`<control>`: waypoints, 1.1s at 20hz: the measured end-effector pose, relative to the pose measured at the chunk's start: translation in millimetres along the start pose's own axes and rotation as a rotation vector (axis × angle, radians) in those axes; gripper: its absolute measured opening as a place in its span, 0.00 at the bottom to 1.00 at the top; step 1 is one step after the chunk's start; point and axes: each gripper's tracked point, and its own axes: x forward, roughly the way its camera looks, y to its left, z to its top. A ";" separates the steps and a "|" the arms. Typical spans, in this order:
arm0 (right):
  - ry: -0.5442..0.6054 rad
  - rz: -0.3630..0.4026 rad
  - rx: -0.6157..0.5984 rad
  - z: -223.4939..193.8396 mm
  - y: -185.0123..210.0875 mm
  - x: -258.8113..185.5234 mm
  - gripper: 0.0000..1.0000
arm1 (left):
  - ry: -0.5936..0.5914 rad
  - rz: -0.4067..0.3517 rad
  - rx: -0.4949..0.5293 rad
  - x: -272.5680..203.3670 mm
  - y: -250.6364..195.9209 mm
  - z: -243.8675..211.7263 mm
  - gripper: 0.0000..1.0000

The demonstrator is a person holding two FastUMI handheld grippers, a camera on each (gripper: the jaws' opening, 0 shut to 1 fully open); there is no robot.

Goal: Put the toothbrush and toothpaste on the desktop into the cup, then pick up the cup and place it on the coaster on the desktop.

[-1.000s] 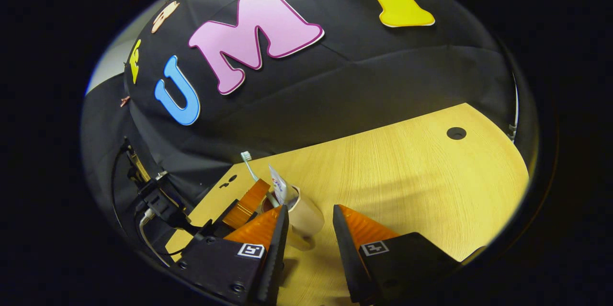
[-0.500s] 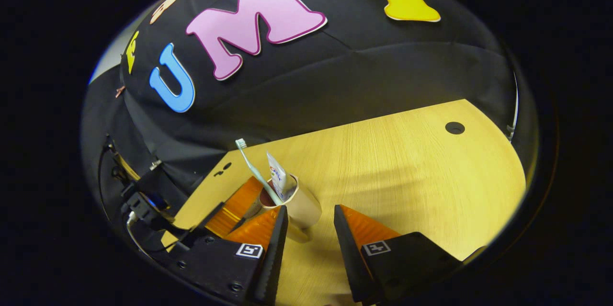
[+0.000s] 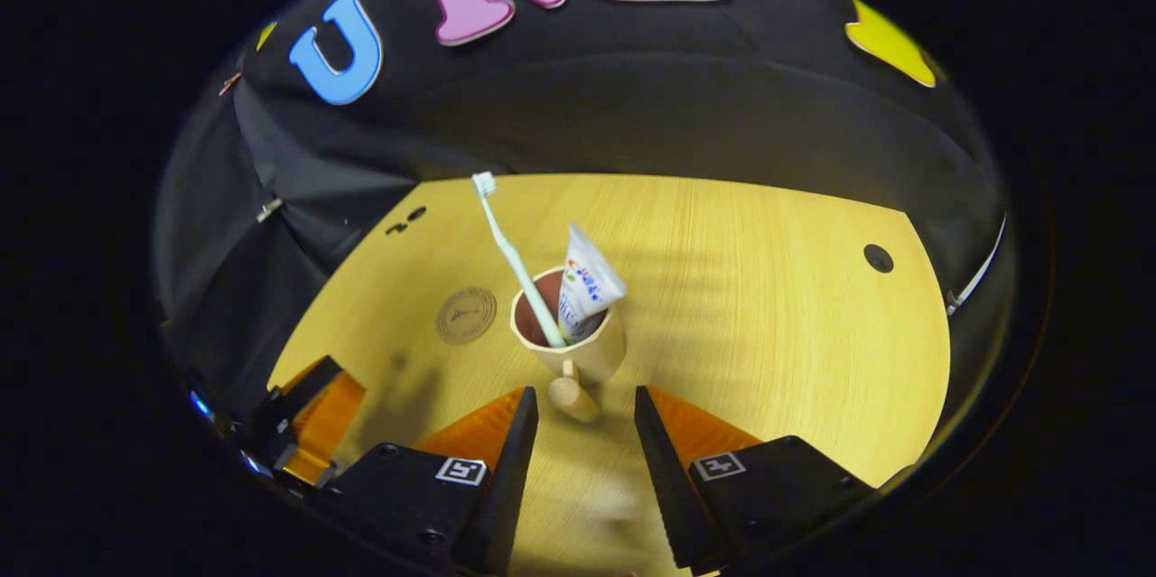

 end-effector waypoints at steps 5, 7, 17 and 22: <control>0.091 -0.057 -0.061 4.3 8.3 33.1 0.68 | 0.067 0.032 -0.021 -53.8 42.4 -9.1 0.74; 0.120 -0.097 -0.102 7.0 4.4 45.3 0.68 | 0.080 0.049 -0.025 -68.5 56.1 -13.7 0.73; 0.220 -0.157 -0.135 -9.8 4.0 61.9 0.27 | 0.122 0.079 -0.068 -87.5 82.8 -25.8 0.74; 0.176 -0.116 -0.139 -6.0 7.0 61.5 0.19 | 0.106 0.088 -0.079 -83.6 89.8 -18.4 0.73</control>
